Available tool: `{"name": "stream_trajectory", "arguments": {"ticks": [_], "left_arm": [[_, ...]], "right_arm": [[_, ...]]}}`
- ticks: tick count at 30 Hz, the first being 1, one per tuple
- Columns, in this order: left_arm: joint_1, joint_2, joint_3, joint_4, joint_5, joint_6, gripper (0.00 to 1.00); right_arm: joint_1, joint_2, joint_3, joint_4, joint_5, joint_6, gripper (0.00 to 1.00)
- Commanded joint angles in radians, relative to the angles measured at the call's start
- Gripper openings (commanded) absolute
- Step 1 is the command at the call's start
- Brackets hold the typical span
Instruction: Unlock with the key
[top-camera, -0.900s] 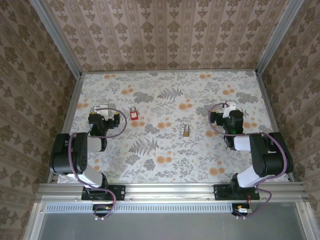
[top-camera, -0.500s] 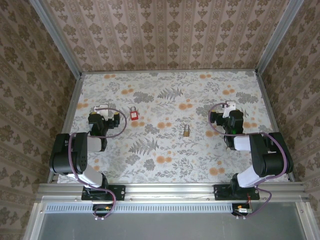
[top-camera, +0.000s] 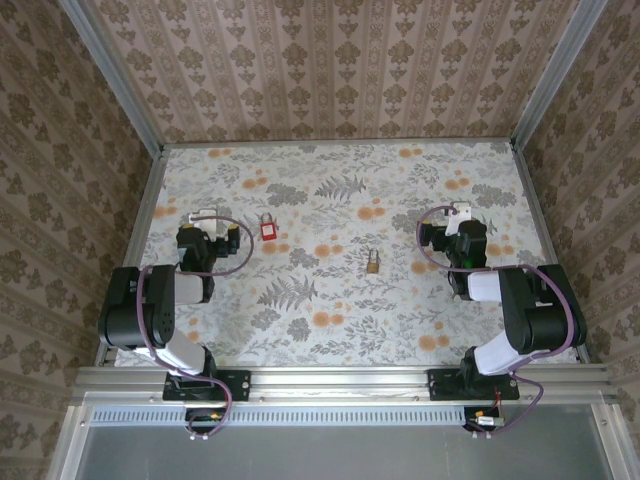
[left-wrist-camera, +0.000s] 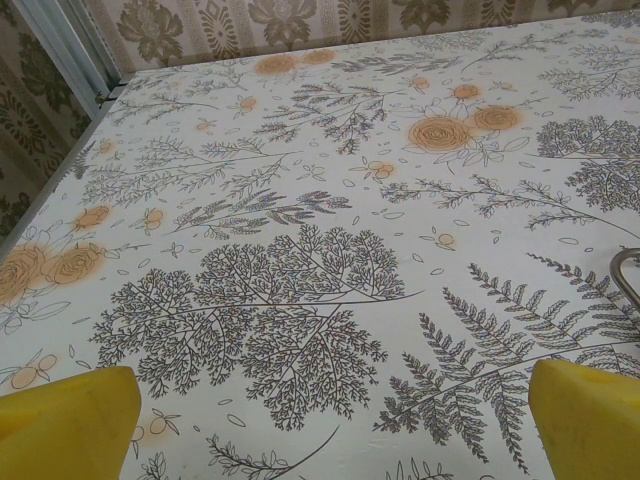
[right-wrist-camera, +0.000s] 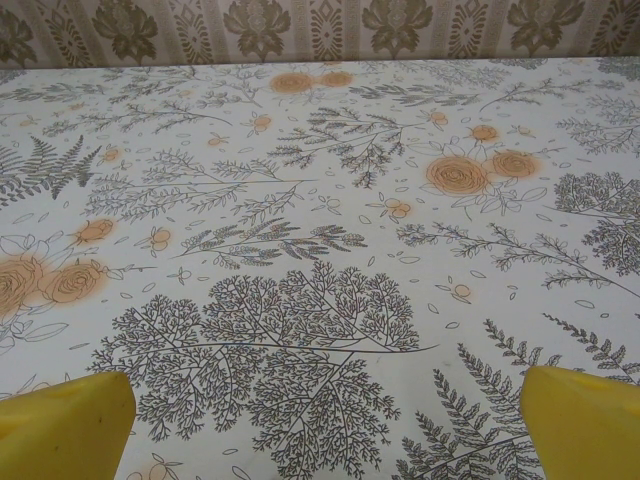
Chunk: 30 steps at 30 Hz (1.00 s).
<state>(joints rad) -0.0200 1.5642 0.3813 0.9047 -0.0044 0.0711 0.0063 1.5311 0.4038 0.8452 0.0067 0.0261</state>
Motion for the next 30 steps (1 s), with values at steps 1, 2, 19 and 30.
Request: {"name": "stream_trajectory", "arguments": {"ticks": [1,2,19,30], "left_arm": [[-0.005,-0.012,0.015,-0.001,-0.005,0.006,1.00],[-0.003,-0.012,0.016,-0.003,-0.002,0.005,1.00],[-0.044,-0.321,0.159,-0.448,-0.233,-0.055,1.00],[0.137,-0.667,0.267,-0.918,-0.015,-0.748,1.00]], "right_arm": [[-0.005,-0.003,0.008,-0.005,-0.019,-0.005,1.00],[-0.006,-0.003,0.008,-0.002,-0.021,-0.005,1.00],[0.072,-0.185,0.210,-0.439,0.309,0.048,1.00],[0.012,-0.212,0.496,-1.009,-0.108,0.679,1.00]]}}
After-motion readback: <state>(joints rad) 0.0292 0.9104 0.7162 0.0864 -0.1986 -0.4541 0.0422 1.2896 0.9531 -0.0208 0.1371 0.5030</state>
